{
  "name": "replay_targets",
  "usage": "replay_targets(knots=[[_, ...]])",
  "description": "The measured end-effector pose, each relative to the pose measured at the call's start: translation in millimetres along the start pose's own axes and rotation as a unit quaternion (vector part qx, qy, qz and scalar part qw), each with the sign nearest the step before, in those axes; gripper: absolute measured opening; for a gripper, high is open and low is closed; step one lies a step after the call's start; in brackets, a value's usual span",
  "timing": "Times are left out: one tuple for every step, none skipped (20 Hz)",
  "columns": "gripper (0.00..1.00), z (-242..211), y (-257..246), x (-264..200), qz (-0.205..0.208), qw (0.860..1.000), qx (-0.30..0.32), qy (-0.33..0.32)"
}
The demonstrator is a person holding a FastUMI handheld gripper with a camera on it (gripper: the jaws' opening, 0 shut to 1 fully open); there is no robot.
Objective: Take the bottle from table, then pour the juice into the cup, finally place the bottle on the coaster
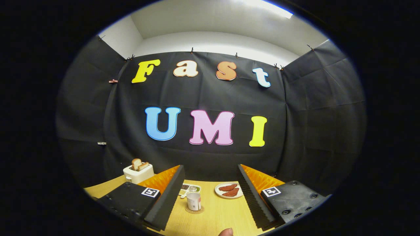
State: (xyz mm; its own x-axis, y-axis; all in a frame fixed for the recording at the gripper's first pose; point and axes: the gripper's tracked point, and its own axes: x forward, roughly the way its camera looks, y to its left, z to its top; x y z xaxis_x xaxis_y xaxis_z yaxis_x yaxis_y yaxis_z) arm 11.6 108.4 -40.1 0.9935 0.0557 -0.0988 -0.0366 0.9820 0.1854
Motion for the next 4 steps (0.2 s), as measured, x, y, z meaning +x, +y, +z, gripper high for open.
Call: replay_targets(knots=[[0.97, 4.3, -2.3, -2.7, -0.001, 1.0, -0.001, -0.003], [0.97, 9.5, -3.8, -6.2, -0.001, 1.0, 0.0, -0.007], [0.97, 13.2, -5.2, -9.1, -0.001, 1.0, 0.0, -0.011], [0.97, 15.1, -6.9, -11.0, -0.002, 1.0, -0.003, -0.013]])
